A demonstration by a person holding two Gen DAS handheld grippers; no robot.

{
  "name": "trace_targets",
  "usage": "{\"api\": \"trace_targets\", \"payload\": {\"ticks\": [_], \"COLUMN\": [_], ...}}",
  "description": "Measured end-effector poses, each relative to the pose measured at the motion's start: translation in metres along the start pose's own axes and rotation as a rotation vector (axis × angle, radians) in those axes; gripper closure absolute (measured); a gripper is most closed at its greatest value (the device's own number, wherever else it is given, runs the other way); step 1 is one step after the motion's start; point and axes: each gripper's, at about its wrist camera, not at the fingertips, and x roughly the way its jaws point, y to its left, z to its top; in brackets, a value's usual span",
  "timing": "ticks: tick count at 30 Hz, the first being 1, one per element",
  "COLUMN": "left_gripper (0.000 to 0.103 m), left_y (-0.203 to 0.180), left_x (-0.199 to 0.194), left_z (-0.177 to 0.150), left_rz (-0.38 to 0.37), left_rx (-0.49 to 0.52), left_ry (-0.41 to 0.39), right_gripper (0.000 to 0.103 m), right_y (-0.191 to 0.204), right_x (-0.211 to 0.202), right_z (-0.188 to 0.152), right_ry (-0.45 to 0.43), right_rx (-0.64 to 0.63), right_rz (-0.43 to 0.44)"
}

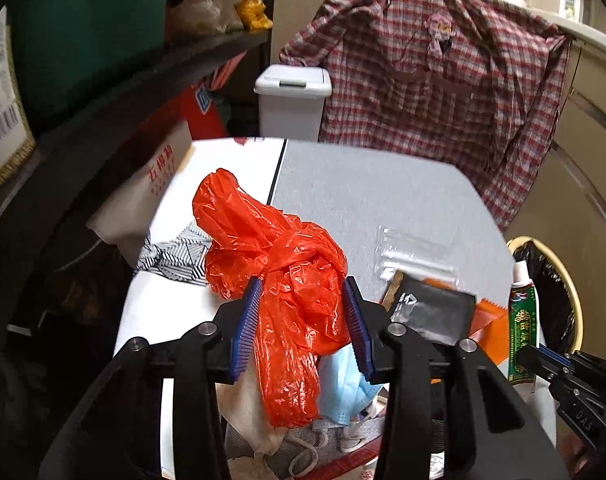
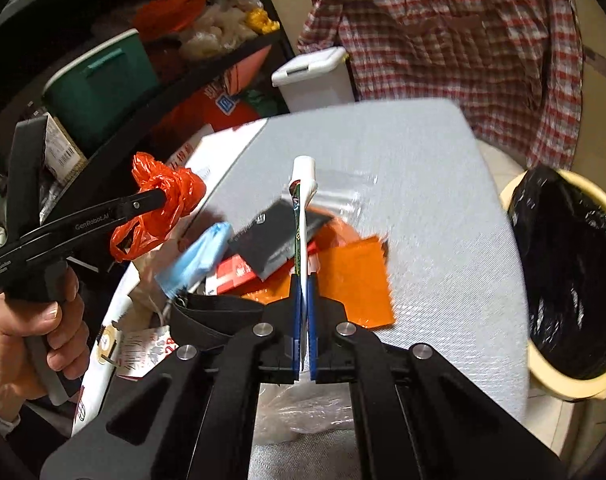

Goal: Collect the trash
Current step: 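Carry the red bag with the left tool while the right tool carries the toothpaste over the bin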

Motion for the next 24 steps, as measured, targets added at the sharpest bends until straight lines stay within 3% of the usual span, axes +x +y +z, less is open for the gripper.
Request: {"api": "trace_targets", "payload": {"ticks": [8, 24], "left_gripper": [0.062, 0.062], "left_y": [-0.016, -0.062], "left_x": [-0.034, -0.081], "left_z": [0.007, 0.011], "left_rz": [-0.008, -0.078], "left_rx": [0.022, 0.054], "left_ry": [-0.089, -0.182], "right_gripper": [0.1, 0.1], "right_y": [-0.009, -0.06], "right_x": [-0.04, -0.118], "right_z": [0.01, 0.021], "right_ry": [-0.086, -0.219], "right_rx": [-0.018, 0.031], "right_rz": [-0.025, -0.083]}}
